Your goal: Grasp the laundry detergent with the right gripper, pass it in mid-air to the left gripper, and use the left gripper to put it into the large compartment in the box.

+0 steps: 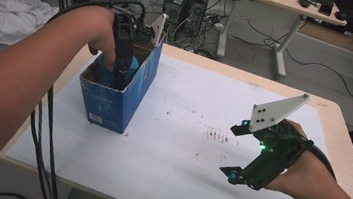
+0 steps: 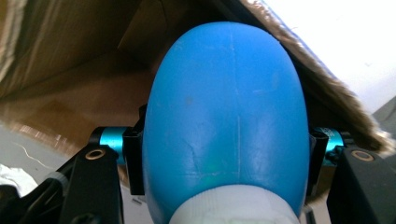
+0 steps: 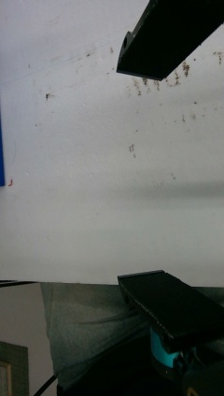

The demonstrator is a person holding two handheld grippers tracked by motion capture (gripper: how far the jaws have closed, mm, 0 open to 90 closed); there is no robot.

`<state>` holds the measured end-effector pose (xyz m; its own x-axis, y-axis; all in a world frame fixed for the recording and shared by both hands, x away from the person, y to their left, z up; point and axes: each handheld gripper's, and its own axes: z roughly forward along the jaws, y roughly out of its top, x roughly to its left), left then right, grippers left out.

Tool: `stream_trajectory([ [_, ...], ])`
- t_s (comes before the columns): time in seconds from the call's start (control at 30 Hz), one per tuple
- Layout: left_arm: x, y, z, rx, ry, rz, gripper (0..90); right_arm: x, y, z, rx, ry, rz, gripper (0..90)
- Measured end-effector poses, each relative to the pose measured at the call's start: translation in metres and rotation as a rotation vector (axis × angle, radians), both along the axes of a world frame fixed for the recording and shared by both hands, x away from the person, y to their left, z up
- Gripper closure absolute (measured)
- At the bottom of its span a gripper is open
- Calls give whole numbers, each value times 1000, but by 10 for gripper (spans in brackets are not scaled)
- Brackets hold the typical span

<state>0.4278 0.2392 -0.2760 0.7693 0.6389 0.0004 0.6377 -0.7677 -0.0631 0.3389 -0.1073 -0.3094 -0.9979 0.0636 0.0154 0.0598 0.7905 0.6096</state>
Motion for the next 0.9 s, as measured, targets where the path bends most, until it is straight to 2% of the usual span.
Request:
stream_trajectory([
  [0.17,1,3,-12,2,12,-14,382,0,2,-2,-4,1,4,7],
  [0.23,0,5,-17,-10,17,-12,381,0,3,-2,-1,-1,11,7],
  [0.3,1,5,-17,-30,2,-4,382,0,3,-2,2,-1,11,7],
  [0.47,2,7,-17,-21,12,-8,379,0,2,-3,-1,2,9,7],
  [0.6,2,6,-17,-28,10,14,374,1,0,-3,1,-1,8,7],
  [0.67,1,4,-16,-31,5,10,327,1,0,-3,1,0,6,7],
  [0.9,0,2,-14,-10,14,-10,273,0,-3,-5,3,5,1,7],
])
